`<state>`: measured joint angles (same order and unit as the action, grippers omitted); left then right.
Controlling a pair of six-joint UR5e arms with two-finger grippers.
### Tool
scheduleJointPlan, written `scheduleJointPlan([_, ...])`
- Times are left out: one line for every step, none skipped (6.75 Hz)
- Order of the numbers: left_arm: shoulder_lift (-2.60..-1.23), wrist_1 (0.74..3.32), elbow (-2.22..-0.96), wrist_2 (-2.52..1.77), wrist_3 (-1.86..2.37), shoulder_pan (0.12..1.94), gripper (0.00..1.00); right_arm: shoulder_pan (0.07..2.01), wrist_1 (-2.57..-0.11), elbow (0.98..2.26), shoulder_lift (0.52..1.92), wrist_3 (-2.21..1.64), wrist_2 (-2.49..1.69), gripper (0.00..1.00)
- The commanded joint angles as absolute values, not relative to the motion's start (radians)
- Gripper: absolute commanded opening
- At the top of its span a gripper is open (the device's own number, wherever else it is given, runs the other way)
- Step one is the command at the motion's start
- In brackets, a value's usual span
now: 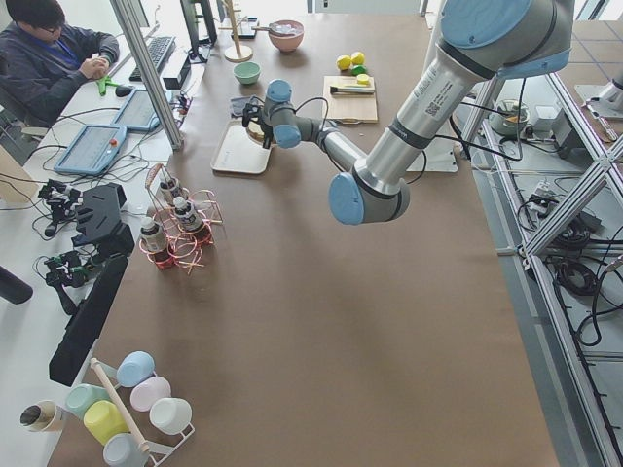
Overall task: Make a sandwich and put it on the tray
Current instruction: 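Carry the plate with the left gripper and lower it onto the white tray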
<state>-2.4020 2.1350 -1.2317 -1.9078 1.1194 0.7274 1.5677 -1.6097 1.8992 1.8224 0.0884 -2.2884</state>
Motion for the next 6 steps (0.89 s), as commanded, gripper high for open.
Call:
scheduleJointPlan([-2.567,2.184,-0.969,-1.916,1.071,0.779,0.0,1.578,-1.612,1.898,1.83,0.092,-2.289,1.0])
scheduleJointPlan([-2.571,2.207,-0.942,-1.911,1.059,0.778,0.0,1.578,-1.612,1.898,1.83,0.092,-2.29,1.0])
scheduleJointPlan([-2.569,2.207,-0.939,-1.908,1.004,0.779,0.0,1.578,-1.612,1.896,1.829,0.092,-2.29,1.0])
scheduleJointPlan([-2.563,2.207,-0.939,-1.904,0.958,0.779,0.88,1.578,-1.612,1.898,1.829,0.092,-2.29,1.0])
scheduleJointPlan([-2.556,2.209,-0.94,-1.902,0.928,0.793,0.97,1.578,-1.611,1.898,1.829,0.092,-2.29,1.0])
scheduleJointPlan([-2.547,2.209,-0.946,-1.904,0.925,0.808,0.97,1.578,-1.611,1.898,1.829,0.092,-2.29,1.0])
